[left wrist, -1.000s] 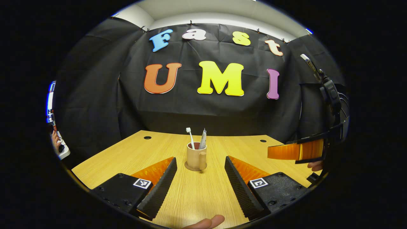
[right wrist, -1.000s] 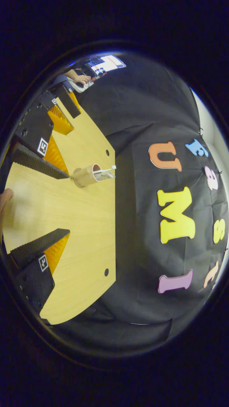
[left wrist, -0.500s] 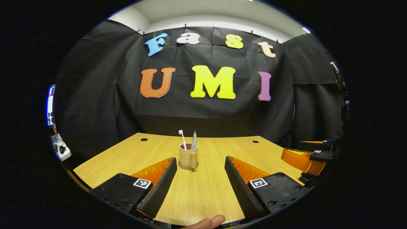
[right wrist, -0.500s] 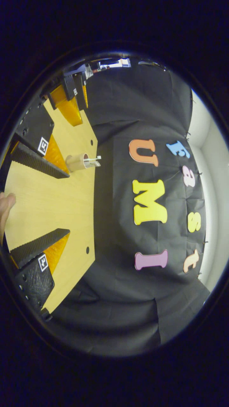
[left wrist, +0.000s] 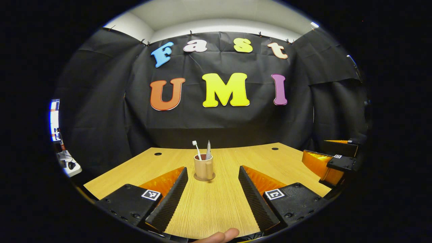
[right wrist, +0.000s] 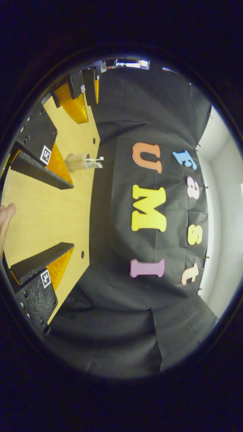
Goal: Put the toothbrush and toothpaste on the desktop into the cup, then pick up the cup and place it on the coaster on the desktop.
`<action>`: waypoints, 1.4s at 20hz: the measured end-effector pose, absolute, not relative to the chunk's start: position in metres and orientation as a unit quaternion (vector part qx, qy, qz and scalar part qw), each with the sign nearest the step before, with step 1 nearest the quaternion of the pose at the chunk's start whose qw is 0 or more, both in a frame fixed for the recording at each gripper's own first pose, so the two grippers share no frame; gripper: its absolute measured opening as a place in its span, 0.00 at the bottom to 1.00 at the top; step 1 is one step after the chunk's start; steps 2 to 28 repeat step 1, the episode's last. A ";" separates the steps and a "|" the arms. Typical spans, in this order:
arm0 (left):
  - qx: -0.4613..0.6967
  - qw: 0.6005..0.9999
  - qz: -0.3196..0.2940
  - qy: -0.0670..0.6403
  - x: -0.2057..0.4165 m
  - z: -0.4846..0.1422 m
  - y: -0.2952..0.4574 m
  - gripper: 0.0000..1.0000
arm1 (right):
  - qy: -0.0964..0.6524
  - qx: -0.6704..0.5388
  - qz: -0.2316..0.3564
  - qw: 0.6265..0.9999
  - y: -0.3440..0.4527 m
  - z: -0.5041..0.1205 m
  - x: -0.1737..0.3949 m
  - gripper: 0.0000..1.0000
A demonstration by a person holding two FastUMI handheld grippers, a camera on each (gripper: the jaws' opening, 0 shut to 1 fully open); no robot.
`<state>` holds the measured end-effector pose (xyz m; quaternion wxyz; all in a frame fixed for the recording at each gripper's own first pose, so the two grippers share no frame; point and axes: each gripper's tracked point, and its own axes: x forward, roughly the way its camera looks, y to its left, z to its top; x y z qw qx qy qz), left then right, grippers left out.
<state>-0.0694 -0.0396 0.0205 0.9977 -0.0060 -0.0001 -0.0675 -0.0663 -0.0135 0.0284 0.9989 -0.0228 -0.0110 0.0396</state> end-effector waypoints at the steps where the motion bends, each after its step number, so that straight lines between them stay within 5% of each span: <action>1: -0.009 0.998 -0.067 0.003 -0.069 0.018 -0.038 0.96 | -0.016 -0.027 0.039 0.999 -0.012 0.030 -0.070 0.96; 28: -0.009 0.998 -0.067 0.003 -0.069 0.018 -0.038 0.96 | -0.016 -0.027 0.039 0.999 -0.012 0.030 -0.070 0.96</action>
